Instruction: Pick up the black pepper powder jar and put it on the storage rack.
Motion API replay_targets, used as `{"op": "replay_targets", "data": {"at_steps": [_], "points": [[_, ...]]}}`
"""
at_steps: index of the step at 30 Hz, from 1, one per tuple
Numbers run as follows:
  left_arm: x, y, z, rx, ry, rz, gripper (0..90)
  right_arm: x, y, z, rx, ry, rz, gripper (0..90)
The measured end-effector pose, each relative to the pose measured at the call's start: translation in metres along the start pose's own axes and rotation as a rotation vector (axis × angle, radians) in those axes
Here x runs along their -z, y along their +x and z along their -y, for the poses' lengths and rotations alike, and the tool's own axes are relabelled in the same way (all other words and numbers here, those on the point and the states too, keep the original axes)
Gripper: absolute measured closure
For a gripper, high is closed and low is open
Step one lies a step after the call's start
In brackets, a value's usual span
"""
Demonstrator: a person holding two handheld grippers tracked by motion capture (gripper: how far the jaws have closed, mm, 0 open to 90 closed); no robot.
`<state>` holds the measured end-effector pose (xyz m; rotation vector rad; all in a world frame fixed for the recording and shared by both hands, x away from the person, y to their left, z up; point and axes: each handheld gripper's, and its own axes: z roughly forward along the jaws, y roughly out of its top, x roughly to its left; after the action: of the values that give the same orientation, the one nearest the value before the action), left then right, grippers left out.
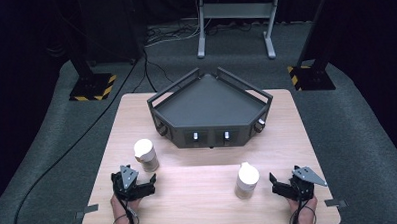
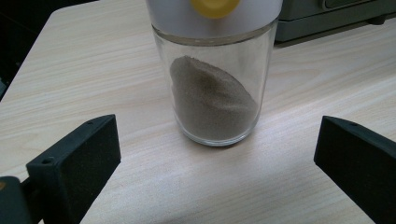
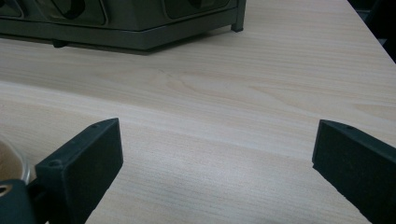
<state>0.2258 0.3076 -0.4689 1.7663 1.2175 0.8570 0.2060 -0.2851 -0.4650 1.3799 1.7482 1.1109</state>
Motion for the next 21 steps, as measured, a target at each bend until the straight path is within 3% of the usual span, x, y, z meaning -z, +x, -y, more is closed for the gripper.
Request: {"op": "replay_targets", "data": {"at_steps": [12,17,21], "points": [[-0.0014,-0.002,-0.0038,-0.024,0.021,-0.002,0.3,0.0001,-0.0027,0.0003,-0.012,-0.002,-0.01,0.7],[-0.0027,0.0011,-0.0058,-0.004,0.032,0.006,0.3,-0.0004,-0.0038,-0.0008,-0.016,0.004,-0.014,0.7],[-0.0036,0.0014,-0.0079,-0.012,0.044,0.007,0.2,0.0,-0.0042,0.0001,-0.019,-0.001,-0.016,0.8]]}}
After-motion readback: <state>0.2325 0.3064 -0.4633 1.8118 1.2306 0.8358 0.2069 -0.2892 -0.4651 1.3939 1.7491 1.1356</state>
